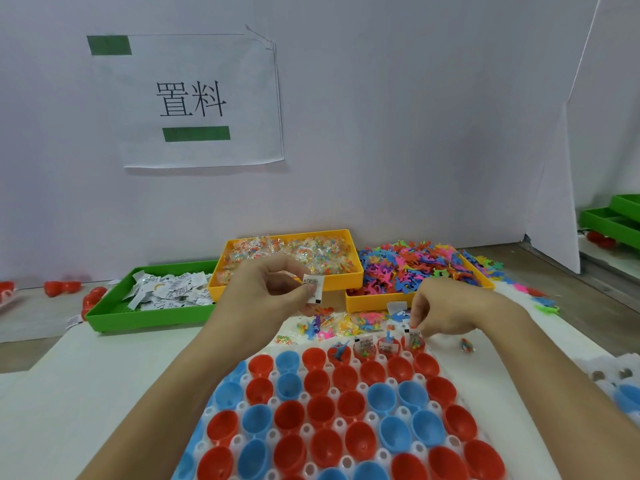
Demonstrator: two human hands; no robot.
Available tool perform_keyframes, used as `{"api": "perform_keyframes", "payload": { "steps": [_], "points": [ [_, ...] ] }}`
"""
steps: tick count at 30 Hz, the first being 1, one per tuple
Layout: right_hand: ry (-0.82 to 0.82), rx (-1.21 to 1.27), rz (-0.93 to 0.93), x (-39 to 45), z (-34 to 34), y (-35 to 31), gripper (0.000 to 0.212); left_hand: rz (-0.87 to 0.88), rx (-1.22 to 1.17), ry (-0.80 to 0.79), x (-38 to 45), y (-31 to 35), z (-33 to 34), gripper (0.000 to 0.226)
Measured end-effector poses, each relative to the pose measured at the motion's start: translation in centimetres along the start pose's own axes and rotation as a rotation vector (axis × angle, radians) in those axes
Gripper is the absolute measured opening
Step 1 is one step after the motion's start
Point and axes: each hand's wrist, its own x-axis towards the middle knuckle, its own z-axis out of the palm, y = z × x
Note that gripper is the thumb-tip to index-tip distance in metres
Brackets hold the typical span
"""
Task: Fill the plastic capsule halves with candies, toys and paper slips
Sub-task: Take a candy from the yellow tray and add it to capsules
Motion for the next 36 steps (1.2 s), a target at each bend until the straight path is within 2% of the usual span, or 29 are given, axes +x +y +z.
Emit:
{"api": "perform_keyframes", "payload": {
  "steps": [5,10,14,18,21,24,29,32,36],
  "points": [
    [0.065,0.028,-0.024,-0.9,-1.4,0.8,0.018,0.02,0.019,0.014,0.1,0.0,0.0,0.005],
    [0.148,0.076,-0.035,-1.5,-2.5,1.2,0.01,0.026,0.014,0.01,0.1,-0.1,0.0,0.004],
    [0.211,0.268,-0.179,-1.9,-3.0,0.1,0.01,0.033,0.018,0.005,0.1,-0.2,0.0,0.008],
    [0.327,0.43,-0.352,-2.3,-3.1,-2.2,0.018,0.126,0.083,0.013,-0.1,-0.3,0.0,0.025],
    [0.331,0.511,-0.44,-2.8,-2.9,-4.4,0.02,0.166,0.222,0.005,-0.1,-0.4,0.1,0.03],
    [0.307,0.554,-0.516,-3.3,-2.7,-6.3,0.019,0.112,0.283,0.025,0.1,-0.5,0.3,0.037],
    [0.246,0.589,-0.61,-4.2,-2.4,-8.5,0.021,0.056,0.263,-0.026,-0.1,-0.3,0.5,0.025],
    [0.248,0.562,-0.591,-4.3,-2.1,-9.0,0.025,0.079,0.202,-0.093,-0.4,0.0,0.8,0.017],
    [0.284,0.558,-0.558,-4.1,-2.0,-9.0,0.026,0.11,0.179,-0.084,-0.1,-0.3,0.6,0.008]
  ]
}}
